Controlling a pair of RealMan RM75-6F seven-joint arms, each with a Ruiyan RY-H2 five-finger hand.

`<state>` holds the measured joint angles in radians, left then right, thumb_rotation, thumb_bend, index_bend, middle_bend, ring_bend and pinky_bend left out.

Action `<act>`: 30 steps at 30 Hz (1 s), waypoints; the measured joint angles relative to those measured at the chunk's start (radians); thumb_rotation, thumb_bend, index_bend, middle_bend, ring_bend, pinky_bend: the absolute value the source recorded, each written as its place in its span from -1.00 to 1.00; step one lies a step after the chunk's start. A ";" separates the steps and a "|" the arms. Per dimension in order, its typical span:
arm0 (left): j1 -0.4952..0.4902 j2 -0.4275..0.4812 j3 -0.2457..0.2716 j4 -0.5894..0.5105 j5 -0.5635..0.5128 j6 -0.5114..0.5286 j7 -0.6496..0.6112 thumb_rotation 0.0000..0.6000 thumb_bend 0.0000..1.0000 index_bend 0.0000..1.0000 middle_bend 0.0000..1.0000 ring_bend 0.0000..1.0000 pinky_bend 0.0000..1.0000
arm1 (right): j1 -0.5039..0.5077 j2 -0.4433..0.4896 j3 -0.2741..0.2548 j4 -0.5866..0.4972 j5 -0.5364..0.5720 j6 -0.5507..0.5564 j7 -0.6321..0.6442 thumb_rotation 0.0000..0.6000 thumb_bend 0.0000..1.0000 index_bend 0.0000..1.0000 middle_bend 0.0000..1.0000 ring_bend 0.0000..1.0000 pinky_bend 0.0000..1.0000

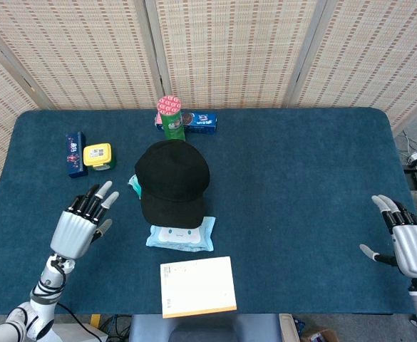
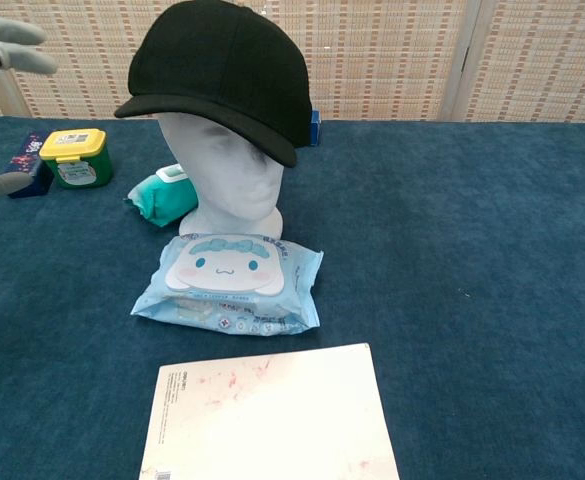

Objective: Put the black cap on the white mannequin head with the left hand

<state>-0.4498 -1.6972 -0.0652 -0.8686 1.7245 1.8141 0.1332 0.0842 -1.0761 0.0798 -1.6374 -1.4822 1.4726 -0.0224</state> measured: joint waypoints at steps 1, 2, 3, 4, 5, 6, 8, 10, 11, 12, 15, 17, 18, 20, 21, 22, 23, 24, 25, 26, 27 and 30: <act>0.012 -0.004 -0.006 0.022 -0.020 0.002 -0.021 1.00 -0.79 -0.13 -0.73 -0.63 -0.15 | 0.000 -0.001 0.000 0.000 0.000 0.000 -0.002 1.00 -1.00 -0.85 -0.72 -0.74 -0.48; 0.021 -0.007 -0.011 0.035 -0.035 0.002 -0.036 1.00 -0.79 -0.06 -0.73 -0.63 -0.15 | 0.000 -0.001 0.000 -0.001 0.001 -0.001 -0.004 1.00 -1.00 -0.85 -0.72 -0.74 -0.48; 0.029 -0.009 -0.017 0.043 -0.050 0.002 -0.050 1.00 -0.79 -0.01 -0.73 -0.62 -0.15 | 0.000 -0.002 0.000 -0.001 0.001 0.000 -0.007 1.00 -1.00 -0.85 -0.72 -0.74 -0.48; 0.038 -0.011 -0.023 0.049 -0.065 0.001 -0.063 1.00 -0.79 0.03 -0.73 -0.62 -0.15 | 0.000 -0.002 0.000 -0.002 0.001 0.000 -0.008 1.00 -1.00 -0.85 -0.72 -0.74 -0.48; 0.048 -0.012 -0.030 0.052 -0.084 -0.004 -0.077 1.00 -0.79 0.06 -0.73 -0.62 -0.15 | 0.000 -0.002 0.000 -0.002 0.001 0.000 -0.010 1.00 -1.00 -0.85 -0.72 -0.74 -0.48; 0.056 -0.011 -0.035 0.052 -0.098 -0.009 -0.085 1.00 -0.79 0.07 -0.73 -0.62 -0.15 | 0.000 -0.003 0.000 -0.002 0.002 0.000 -0.012 1.00 -1.00 -0.85 -0.72 -0.74 -0.48; 0.073 -0.006 -0.046 0.037 -0.131 -0.028 -0.094 1.00 -0.79 0.08 -0.72 -0.61 -0.15 | 0.001 -0.004 0.000 -0.002 0.004 -0.002 -0.014 1.00 -1.00 -0.85 -0.72 -0.74 -0.48; 0.086 0.003 -0.055 0.011 -0.157 -0.046 -0.101 1.00 -0.79 0.10 -0.70 -0.61 -0.15 | 0.002 -0.004 0.001 -0.003 0.006 -0.004 -0.018 1.00 -1.00 -0.85 -0.72 -0.74 -0.48; 0.097 0.011 -0.061 -0.011 -0.175 -0.057 -0.105 1.00 -0.79 0.12 -0.69 -0.60 -0.15 | 0.002 -0.005 0.001 -0.003 0.007 -0.005 -0.019 1.00 -1.00 -0.85 -0.72 -0.74 -0.48; 0.105 0.018 -0.064 -0.027 -0.187 -0.065 -0.108 1.00 -0.79 0.16 -0.66 -0.59 -0.15 | 0.003 -0.006 0.002 -0.003 0.009 -0.007 -0.022 1.00 -1.00 -0.85 -0.72 -0.74 -0.48; 0.134 0.049 -0.071 -0.075 -0.213 -0.082 -0.110 1.00 -0.79 0.25 -0.50 -0.48 -0.15 | 0.005 -0.008 0.003 -0.004 0.014 -0.010 -0.030 1.00 -1.00 -0.85 -0.72 -0.74 -0.48; 0.147 0.075 -0.065 -0.104 -0.218 -0.096 -0.107 1.00 -0.79 0.31 -0.41 -0.40 -0.15 | 0.006 -0.010 0.003 -0.006 0.016 -0.011 -0.037 1.00 -1.00 -0.85 -0.72 -0.74 -0.48; 0.152 0.088 -0.060 -0.118 -0.218 -0.104 -0.105 1.00 -0.79 0.33 -0.40 -0.40 -0.15 | 0.006 -0.011 0.004 -0.007 0.017 -0.012 -0.041 1.00 -1.00 -0.85 -0.72 -0.74 -0.48; 0.164 0.123 -0.044 -0.157 -0.217 -0.121 -0.097 1.00 -0.79 0.35 -0.40 -0.40 -0.15 | 0.007 -0.013 0.004 -0.007 0.019 -0.013 -0.047 1.00 -1.00 -0.85 -0.72 -0.74 -0.48; 0.169 0.139 -0.038 -0.176 -0.216 -0.128 -0.093 1.00 -0.79 0.35 -0.40 -0.39 -0.15 | 0.007 -0.015 0.004 -0.008 0.020 -0.014 -0.050 1.00 -1.00 -0.85 -0.72 -0.74 -0.48; 0.175 0.155 -0.031 -0.197 -0.215 -0.133 -0.089 1.00 -0.79 0.35 -0.40 -0.39 -0.15 | 0.008 -0.016 0.004 -0.008 0.022 -0.015 -0.053 1.00 -1.00 -0.85 -0.72 -0.74 -0.48; 0.183 0.176 -0.023 -0.225 -0.213 -0.139 -0.086 1.00 -0.79 0.35 -0.40 -0.39 -0.14 | 0.009 -0.017 0.005 -0.008 0.023 -0.017 -0.056 1.00 -1.00 -0.85 -0.72 -0.74 -0.48; 0.190 0.190 -0.017 -0.245 -0.212 -0.141 -0.083 1.00 -0.79 0.36 -0.40 -0.39 -0.14 | 0.010 -0.017 0.005 -0.008 0.025 -0.019 -0.060 1.00 -1.00 -0.85 -0.72 -0.74 -0.48; 0.198 0.203 -0.013 -0.265 -0.211 -0.142 -0.080 1.00 -0.79 0.36 -0.40 -0.39 -0.14 | 0.011 -0.018 0.005 -0.009 0.026 -0.020 -0.061 1.00 -1.00 -0.85 -0.72 -0.74 -0.48; 0.207 0.221 -0.007 -0.289 -0.208 -0.142 -0.071 1.00 -0.79 0.36 -0.40 -0.39 -0.14 | 0.011 -0.017 0.005 -0.009 0.026 -0.019 -0.061 1.00 -1.00 -0.85 -0.72 -0.74 -0.48; 0.214 0.232 -0.004 -0.307 -0.204 -0.138 -0.064 1.00 -0.79 0.36 -0.40 -0.39 -0.14 | 0.010 -0.017 0.005 -0.010 0.025 -0.018 -0.058 1.00 -1.00 -0.85 -0.72 -0.74 -0.48; 0.233 0.256 0.007 -0.350 -0.181 -0.112 -0.043 1.00 -0.79 0.36 -0.40 -0.39 -0.14 | 0.009 -0.014 0.008 -0.010 0.029 -0.018 -0.050 1.00 -1.00 -0.85 -0.72 -0.74 -0.48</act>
<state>-0.2170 -1.4413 -0.0580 -1.2185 1.5435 1.7024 0.0905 0.0937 -1.0906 0.0874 -1.6469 -1.4532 1.4551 -0.0719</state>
